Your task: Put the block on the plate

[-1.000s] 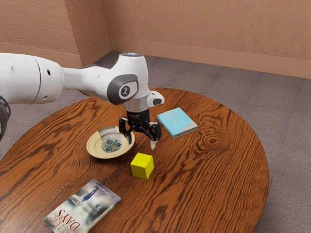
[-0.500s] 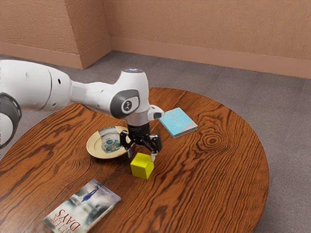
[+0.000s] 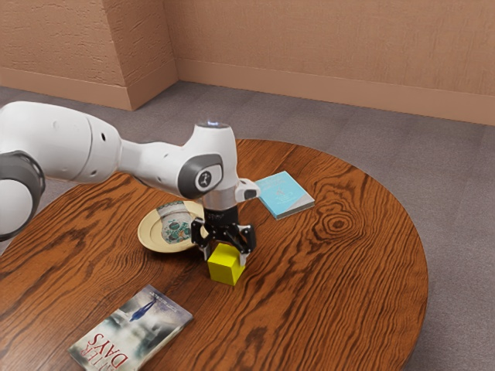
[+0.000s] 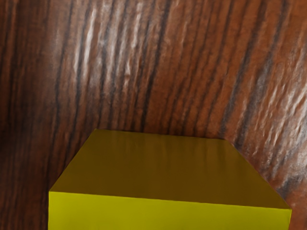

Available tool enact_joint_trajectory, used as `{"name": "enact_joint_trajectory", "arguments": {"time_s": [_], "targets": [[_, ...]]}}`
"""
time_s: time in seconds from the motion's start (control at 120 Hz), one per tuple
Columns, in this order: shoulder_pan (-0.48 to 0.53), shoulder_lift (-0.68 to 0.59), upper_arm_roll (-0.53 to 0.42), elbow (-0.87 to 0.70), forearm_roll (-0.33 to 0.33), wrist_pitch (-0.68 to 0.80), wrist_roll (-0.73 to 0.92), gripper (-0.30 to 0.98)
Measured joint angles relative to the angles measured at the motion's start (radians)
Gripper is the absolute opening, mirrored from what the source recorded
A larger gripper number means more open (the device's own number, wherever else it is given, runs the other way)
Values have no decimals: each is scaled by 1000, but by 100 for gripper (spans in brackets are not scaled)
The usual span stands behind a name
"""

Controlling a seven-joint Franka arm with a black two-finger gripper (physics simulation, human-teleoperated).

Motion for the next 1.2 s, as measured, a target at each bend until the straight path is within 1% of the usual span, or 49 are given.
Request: {"name": "enact_joint_trajectory", "arguments": {"time_s": [0.133, 0.417, 0.625, 0.9, 1.2], "targets": [[0, 6, 0, 0, -6, 4, -1, 61], [0, 9, 0, 0, -18, 7, -5, 47], [0, 6, 0, 0, -17, 8, -9, 39], [-1, -28, 0, -13, -14, 6, -14, 36], [0, -102, 4, -2, -1, -7, -14, 36]]}}
